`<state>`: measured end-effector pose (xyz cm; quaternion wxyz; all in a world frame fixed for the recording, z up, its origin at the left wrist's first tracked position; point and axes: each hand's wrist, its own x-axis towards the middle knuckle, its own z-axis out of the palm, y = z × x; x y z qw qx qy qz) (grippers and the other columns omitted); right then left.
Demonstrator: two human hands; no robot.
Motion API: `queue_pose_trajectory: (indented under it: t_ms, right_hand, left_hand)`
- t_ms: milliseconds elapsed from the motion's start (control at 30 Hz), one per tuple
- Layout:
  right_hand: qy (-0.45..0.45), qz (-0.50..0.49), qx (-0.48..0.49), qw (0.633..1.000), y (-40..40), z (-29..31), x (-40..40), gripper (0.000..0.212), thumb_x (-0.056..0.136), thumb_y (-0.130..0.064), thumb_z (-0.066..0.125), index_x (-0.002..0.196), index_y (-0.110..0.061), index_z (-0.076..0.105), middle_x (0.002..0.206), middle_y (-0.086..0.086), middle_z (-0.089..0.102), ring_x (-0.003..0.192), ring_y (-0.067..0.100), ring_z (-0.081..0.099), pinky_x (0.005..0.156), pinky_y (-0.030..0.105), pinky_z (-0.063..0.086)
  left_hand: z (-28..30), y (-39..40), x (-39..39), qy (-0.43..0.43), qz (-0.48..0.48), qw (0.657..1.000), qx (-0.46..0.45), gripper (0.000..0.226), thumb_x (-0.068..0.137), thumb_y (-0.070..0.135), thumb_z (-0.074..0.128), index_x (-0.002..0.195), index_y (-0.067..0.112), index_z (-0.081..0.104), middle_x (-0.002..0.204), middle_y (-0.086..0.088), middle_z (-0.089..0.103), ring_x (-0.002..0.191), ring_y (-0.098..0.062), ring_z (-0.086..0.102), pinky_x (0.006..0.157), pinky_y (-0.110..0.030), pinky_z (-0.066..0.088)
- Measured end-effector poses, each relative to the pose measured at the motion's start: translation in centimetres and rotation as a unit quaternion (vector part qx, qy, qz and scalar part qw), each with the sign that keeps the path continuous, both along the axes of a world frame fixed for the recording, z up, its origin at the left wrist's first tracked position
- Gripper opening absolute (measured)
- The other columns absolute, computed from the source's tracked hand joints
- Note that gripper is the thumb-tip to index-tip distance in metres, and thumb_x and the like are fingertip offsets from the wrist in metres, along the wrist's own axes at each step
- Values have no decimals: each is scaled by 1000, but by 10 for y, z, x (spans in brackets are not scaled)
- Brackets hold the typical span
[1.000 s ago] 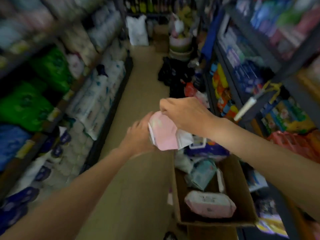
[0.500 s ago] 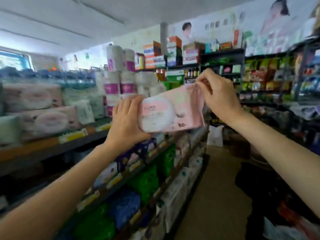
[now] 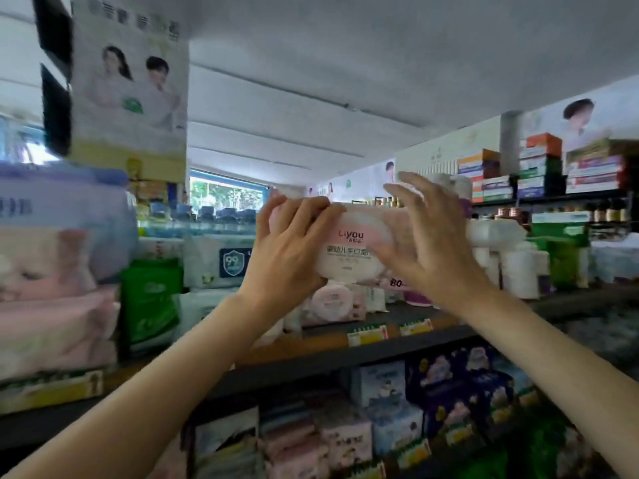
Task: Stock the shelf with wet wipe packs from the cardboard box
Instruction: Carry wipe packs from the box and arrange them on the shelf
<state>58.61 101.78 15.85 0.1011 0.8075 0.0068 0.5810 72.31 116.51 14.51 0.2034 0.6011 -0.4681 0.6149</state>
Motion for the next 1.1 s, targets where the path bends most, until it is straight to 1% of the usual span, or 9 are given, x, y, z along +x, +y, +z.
queue_pose_trajectory:
  t_ms: [67,133,300,433,600,767,833,933,1100]
  right_hand:
    - [53,-71,-82,993,3,-7,24,97,63,-57,70,140,-20,23,144,11,31,130,27,26,107,48,26]
    - [24,-104,-86,991,-2,-10,45,111,54,-49,81,141,-17,20,141,14,36,125,28,28,106,49,25]
    - [-32,-66,-45,996,-27,-12,79,104,52,-43,82,137,-19,27,130,9,45,119,26,34,101,48,32]
    - [-4,-15,-33,999,-67,2,101,98,55,-32,83,134,-20,27,130,11,47,118,29,37,88,48,47]
    - [26,-10,-42,999,-121,9,139,95,52,-31,83,131,-21,30,128,10,48,117,28,38,81,47,51]
    - [60,-10,-30,998,-155,3,200,96,48,-30,84,129,-21,33,125,6,49,116,28,38,78,47,49]
    - [110,-15,-25,994,-166,-9,227,95,51,-35,83,130,-20,33,126,4,41,116,25,33,85,50,49]
    - [237,1,2,971,-182,-29,252,86,72,-42,69,141,-21,21,141,3,27,130,25,23,108,53,29]
    - [272,8,-10,962,-192,-29,253,90,73,-42,68,144,-23,16,145,2,24,132,23,20,110,46,24]
  left_hand:
    - [11,9,11,-24,32,999,2,60,66,41,54,121,17,53,116,-4,59,109,-20,41,104,-39,20]
    - [17,10,19,-51,48,998,6,60,66,40,54,120,15,57,115,-6,61,109,-20,41,103,-40,19]
    - [20,-9,37,-89,85,992,13,68,56,31,76,119,12,60,114,-6,63,106,-21,41,100,-41,21]
    - [34,-42,57,-83,129,987,49,74,55,44,73,121,14,56,114,-5,62,104,-21,40,97,-41,21]
    - [35,-90,90,-84,166,979,83,84,50,54,74,121,13,55,111,-9,61,101,-23,39,92,-39,25]
    - [34,-120,130,-3,229,960,158,96,47,57,77,126,16,41,111,-10,57,101,-23,44,86,-38,47]
    - [35,-130,144,80,266,928,250,94,65,55,71,139,17,27,129,-9,44,116,-25,42,98,-38,42]
    - [24,-142,156,197,292,872,339,88,78,48,64,144,18,16,142,-6,29,131,-25,26,110,-37,29]
    - [17,-152,157,223,302,870,319,89,76,50,66,145,19,18,140,-9,30,131,-28,25,109,-41,29]
